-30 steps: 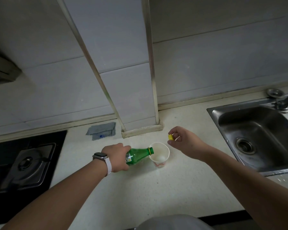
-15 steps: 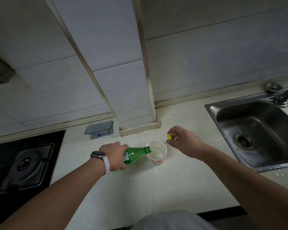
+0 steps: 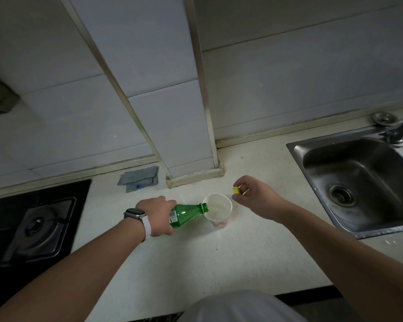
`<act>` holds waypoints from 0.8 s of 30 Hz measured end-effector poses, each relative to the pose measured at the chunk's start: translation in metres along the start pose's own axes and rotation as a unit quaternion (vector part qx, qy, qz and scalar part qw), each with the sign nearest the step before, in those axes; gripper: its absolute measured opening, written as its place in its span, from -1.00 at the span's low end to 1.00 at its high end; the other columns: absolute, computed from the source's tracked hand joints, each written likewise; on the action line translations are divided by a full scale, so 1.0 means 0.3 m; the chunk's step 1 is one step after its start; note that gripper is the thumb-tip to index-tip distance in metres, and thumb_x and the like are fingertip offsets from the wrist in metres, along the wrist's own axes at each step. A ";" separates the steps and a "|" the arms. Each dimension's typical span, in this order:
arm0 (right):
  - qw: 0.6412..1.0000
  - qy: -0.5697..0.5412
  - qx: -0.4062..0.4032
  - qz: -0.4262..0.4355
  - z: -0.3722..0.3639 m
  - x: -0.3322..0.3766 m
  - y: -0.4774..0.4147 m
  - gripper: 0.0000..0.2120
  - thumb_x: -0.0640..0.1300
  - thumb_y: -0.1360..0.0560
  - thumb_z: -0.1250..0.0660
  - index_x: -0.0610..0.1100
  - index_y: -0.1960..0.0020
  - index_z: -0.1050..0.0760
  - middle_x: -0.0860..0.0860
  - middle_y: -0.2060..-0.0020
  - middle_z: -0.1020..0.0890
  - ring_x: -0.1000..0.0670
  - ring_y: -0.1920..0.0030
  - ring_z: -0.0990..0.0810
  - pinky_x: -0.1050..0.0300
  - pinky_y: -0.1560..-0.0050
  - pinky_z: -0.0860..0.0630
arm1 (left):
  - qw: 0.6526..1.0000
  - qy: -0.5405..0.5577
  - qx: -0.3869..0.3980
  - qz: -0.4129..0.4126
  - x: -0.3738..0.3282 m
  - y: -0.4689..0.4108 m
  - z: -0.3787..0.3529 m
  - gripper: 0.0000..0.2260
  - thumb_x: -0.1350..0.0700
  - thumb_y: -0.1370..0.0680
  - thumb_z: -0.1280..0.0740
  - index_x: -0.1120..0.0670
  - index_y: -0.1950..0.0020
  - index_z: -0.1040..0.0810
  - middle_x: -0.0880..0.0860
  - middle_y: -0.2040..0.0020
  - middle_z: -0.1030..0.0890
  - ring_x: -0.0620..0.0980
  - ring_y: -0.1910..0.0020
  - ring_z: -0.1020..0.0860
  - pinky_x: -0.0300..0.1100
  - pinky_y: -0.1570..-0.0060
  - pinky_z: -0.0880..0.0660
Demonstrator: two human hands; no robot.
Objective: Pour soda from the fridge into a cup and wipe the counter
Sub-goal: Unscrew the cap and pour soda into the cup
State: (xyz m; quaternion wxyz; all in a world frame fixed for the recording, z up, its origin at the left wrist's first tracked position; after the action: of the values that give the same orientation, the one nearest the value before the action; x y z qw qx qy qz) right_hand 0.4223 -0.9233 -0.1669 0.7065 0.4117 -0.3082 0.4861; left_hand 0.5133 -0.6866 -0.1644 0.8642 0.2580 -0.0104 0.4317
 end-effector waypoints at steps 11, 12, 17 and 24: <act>1.000 -0.005 0.010 -0.009 -0.024 -0.023 0.002 -0.77 -0.02 -0.53 -0.40 0.02 -0.15 -0.47 0.05 0.03 -0.57 -0.01 0.06 -0.60 0.10 0.11 -0.57 | 1.000 -0.012 0.000 -0.001 0.003 0.011 0.005 -0.49 -0.18 -0.36 -0.38 -0.09 -0.27 -0.42 -0.03 0.04 -0.44 0.00 0.18 -0.46 -0.18 0.30 -0.37; 1.000 -0.004 0.010 -0.010 -0.026 -0.025 0.002 -0.77 -0.02 -0.53 -0.40 0.02 -0.15 -0.47 0.05 0.03 -0.57 -0.01 0.06 -0.60 0.10 0.09 -0.57 | 1.000 -0.014 0.000 0.000 0.003 0.012 0.006 -0.49 -0.18 -0.36 -0.38 -0.09 -0.27 -0.42 -0.03 0.04 -0.44 0.00 0.17 -0.46 -0.18 0.30 -0.37; 1.000 0.004 0.011 -0.009 -0.027 -0.030 0.004 -0.77 -0.02 -0.53 -0.39 0.02 -0.15 -0.47 0.05 0.03 -0.58 0.01 0.06 -0.59 0.12 0.08 -0.57 | 1.000 -0.010 -0.001 0.003 0.003 0.021 0.012 -0.50 -0.17 -0.37 -0.38 -0.09 -0.27 -0.41 -0.03 0.06 -0.41 0.00 0.17 -0.47 -0.18 0.30 -0.38; 1.000 0.004 0.010 -0.016 -0.029 -0.045 0.009 -0.78 -0.03 -0.53 -0.40 0.02 -0.14 -0.48 0.05 0.04 -0.57 0.01 0.07 -0.59 0.19 0.21 -0.51 | 1.000 -0.011 -0.006 0.004 0.003 0.027 0.022 -0.51 -0.17 -0.37 -0.38 -0.08 -0.26 -0.42 -0.01 -0.01 -0.48 0.01 0.16 -0.46 -0.18 0.29 -0.36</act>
State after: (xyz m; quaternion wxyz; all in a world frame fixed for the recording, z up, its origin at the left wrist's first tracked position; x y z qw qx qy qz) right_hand 0.4154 -0.9209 -0.1817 0.7116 0.4214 -0.2939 0.4793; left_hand 0.5090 -0.6848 -0.1550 0.8637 0.2573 -0.0237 0.4326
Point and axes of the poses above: each hand's wrist, its own y-axis away from the middle knuckle, its own z-axis out of the back of the hand, x = y × z, the point moved 10 cm from there along -y, towards the middle knuckle
